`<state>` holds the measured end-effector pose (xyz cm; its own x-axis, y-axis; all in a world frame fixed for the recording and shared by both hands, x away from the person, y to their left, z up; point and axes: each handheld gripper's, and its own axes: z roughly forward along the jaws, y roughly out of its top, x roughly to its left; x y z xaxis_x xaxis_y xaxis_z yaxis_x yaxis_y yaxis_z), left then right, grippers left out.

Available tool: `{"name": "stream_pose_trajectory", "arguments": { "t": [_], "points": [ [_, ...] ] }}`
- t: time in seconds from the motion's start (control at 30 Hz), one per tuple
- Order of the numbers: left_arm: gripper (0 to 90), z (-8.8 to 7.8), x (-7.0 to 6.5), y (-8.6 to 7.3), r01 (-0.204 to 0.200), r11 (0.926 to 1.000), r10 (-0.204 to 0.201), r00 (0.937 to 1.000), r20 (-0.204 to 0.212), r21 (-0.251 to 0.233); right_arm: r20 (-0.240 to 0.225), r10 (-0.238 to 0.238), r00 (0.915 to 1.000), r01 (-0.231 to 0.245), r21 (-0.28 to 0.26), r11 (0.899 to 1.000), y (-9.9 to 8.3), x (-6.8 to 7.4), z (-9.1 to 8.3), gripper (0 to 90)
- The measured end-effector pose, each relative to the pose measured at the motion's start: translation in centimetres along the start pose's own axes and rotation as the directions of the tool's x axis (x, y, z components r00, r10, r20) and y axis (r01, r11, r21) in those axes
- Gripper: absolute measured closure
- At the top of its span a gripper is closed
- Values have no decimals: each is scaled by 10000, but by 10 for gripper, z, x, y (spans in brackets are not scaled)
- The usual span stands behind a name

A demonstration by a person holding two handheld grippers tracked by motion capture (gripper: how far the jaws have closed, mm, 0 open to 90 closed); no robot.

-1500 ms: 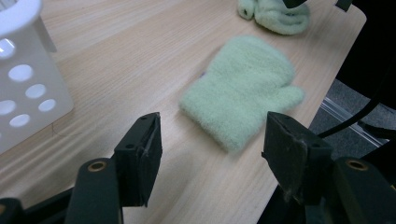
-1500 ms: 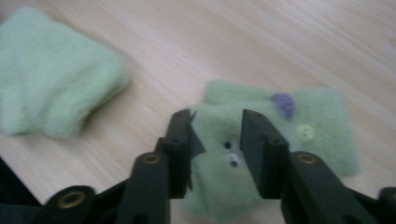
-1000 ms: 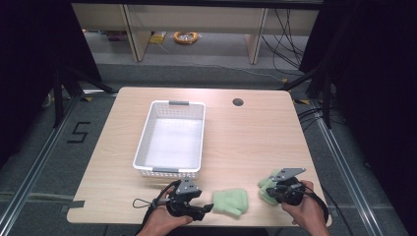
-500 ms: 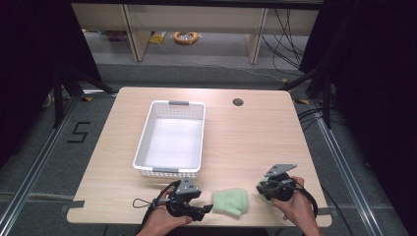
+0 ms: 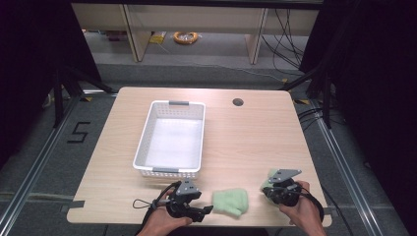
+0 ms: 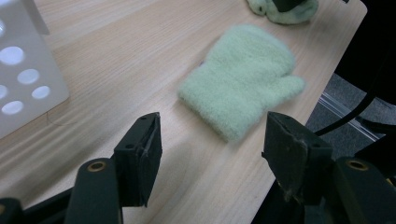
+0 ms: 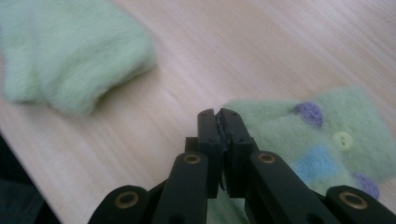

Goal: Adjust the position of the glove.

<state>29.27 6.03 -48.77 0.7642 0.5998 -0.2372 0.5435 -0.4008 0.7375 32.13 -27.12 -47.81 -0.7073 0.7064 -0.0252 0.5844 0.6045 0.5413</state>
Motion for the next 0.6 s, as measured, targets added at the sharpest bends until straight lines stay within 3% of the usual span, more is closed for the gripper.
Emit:
{"name": "stream_pose_trajectory", "arguments": {
  "t": [0.1,0.17,0.2,0.23,0.3,0.33,0.57,0.6],
  "points": [
    [367,-1,0,0,103,9999,-103,9999,19,-56,-107,-220,9997,219,-122,9997,-7,-1,-8,896],
    [367,-2,1,0,-62,9999,61,10000,61,94,-121,-157,9998,157,22,9999,-14,-4,-16,900],
    [367,-1,0,-1,165,9998,-164,9998,60,-85,-111,-274,9996,274,-33,9996,-18,-8,-18,900],
    [367,-1,-1,-1,209,9997,-209,9998,35,-88,-177,-187,9997,187,14,9998,-22,-10,-21,900],
    [368,-2,1,0,-73,9999,72,9999,73,136,-165,148,9998,-154,-327,9993,-29,-11,-23,900],
    [368,-1,0,-1,43,10000,-43,10000,71,35,-209,235,9995,-240,-227,9995,-32,-12,-27,900],
    [368,-1,1,-1,-17,9999,16,10000,96,102,-206,98,9997,-104,-306,9995,-44,-19,-36,900],
    [368,0,0,-1,123,9999,-123,9999,103,-14,-218,200,9996,-205,-240,9995,-46,-20,-38,900]
  ]
}}
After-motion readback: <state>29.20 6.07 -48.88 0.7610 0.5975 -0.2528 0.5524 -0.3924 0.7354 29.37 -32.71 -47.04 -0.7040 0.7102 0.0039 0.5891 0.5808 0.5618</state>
